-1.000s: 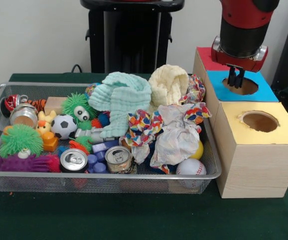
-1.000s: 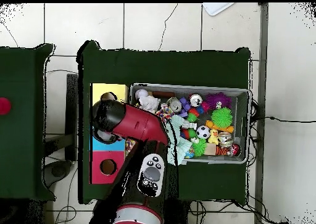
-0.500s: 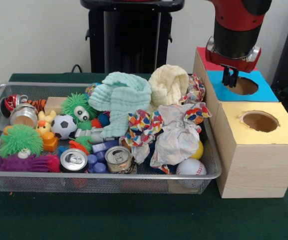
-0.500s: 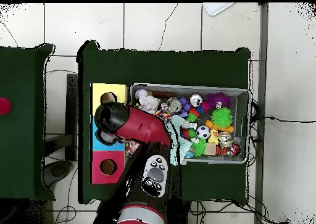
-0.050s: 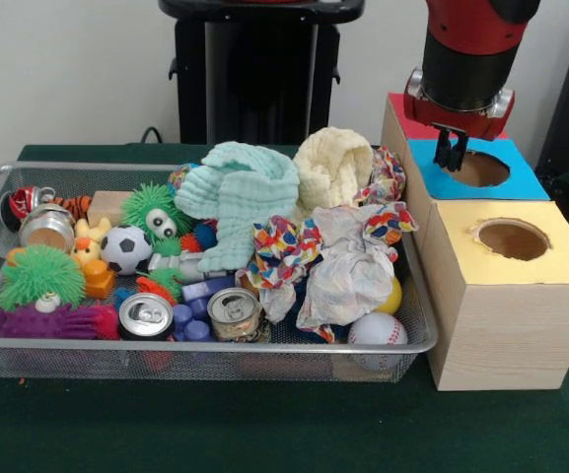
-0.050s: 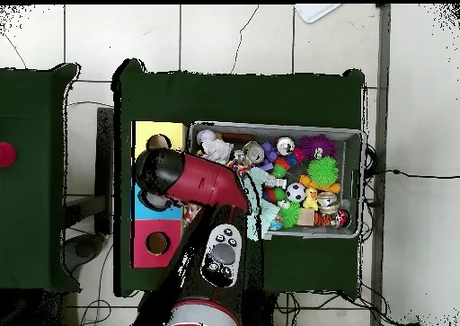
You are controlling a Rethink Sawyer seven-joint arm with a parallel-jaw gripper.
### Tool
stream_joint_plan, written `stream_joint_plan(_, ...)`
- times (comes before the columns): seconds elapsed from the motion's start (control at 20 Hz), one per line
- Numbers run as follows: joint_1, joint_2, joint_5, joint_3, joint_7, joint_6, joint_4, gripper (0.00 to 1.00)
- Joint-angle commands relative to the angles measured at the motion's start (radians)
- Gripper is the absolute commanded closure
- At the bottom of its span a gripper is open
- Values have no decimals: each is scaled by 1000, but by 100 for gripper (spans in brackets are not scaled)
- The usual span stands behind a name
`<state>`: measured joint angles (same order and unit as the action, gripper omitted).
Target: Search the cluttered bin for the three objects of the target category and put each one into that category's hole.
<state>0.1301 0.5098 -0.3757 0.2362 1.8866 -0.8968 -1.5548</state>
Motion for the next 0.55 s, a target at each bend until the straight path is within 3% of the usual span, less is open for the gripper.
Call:
stream_joint_plan(0.05, -43, 11, 117, 34, 78, -15, 57, 100)
stream_joint_plan(0.55, -59, 32, 178, 24, 90, 73, 60, 100)
